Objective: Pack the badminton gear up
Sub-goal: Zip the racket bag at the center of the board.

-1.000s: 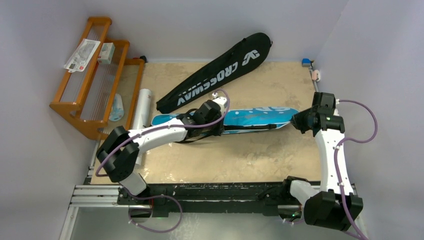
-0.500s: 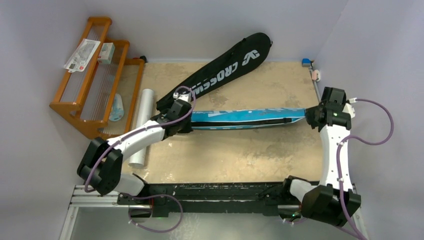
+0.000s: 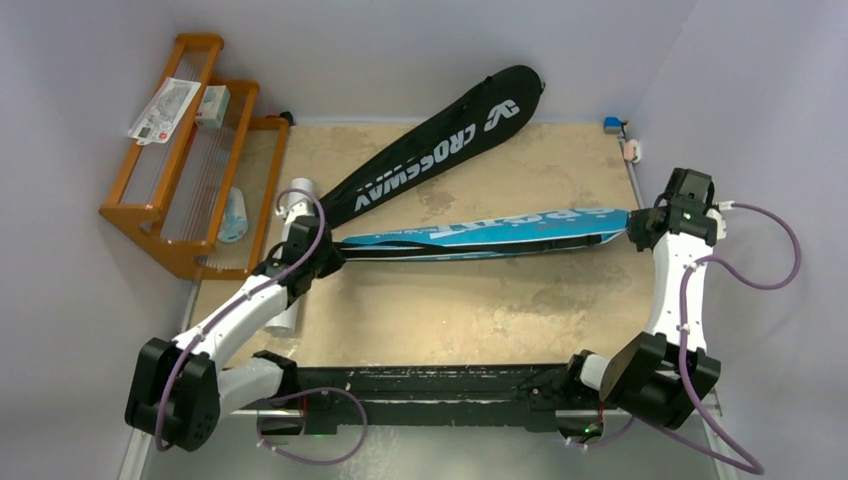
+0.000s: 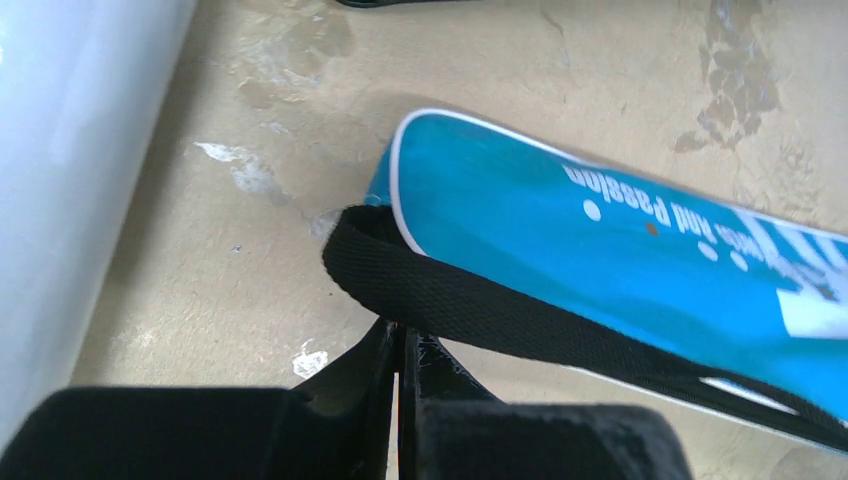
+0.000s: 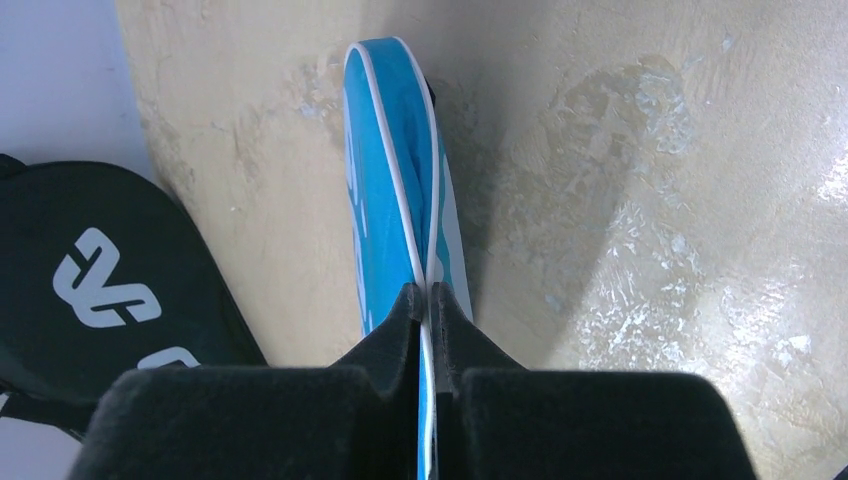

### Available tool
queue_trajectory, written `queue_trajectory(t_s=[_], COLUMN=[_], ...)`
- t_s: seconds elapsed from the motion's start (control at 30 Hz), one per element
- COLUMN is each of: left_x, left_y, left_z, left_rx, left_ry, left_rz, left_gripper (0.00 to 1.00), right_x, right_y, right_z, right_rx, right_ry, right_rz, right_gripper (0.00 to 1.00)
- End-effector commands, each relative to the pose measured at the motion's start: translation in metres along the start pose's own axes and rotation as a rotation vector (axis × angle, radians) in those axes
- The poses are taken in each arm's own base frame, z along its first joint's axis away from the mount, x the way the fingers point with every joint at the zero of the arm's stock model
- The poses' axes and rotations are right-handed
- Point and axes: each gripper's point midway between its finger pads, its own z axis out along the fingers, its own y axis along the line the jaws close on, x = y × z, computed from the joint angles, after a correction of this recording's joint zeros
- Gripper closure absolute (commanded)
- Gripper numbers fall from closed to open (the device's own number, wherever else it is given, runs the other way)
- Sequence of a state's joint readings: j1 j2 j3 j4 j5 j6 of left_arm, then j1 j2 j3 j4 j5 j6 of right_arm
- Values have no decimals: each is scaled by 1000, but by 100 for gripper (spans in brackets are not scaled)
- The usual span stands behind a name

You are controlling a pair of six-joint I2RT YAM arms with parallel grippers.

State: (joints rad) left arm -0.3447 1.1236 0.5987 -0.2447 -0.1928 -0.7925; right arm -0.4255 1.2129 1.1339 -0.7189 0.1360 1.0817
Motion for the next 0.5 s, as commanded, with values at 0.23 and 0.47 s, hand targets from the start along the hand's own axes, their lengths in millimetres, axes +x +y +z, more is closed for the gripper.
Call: queue_trajectory(t_s=[0.23,0.47], left_x=[-16,-24], left_y=[46,43], left_z=[2,-7], left_rx=[-50,0], left_ry=[-92,-160], left_rz=[-281,-341], left_gripper=[100,100], right_x=[-33,-14], right_y=[19,63], right_z=[-3,2], right_rx=[-85,-367], right_ry=[-57,32], right_rz=[89,-102], right_gripper=[100,100])
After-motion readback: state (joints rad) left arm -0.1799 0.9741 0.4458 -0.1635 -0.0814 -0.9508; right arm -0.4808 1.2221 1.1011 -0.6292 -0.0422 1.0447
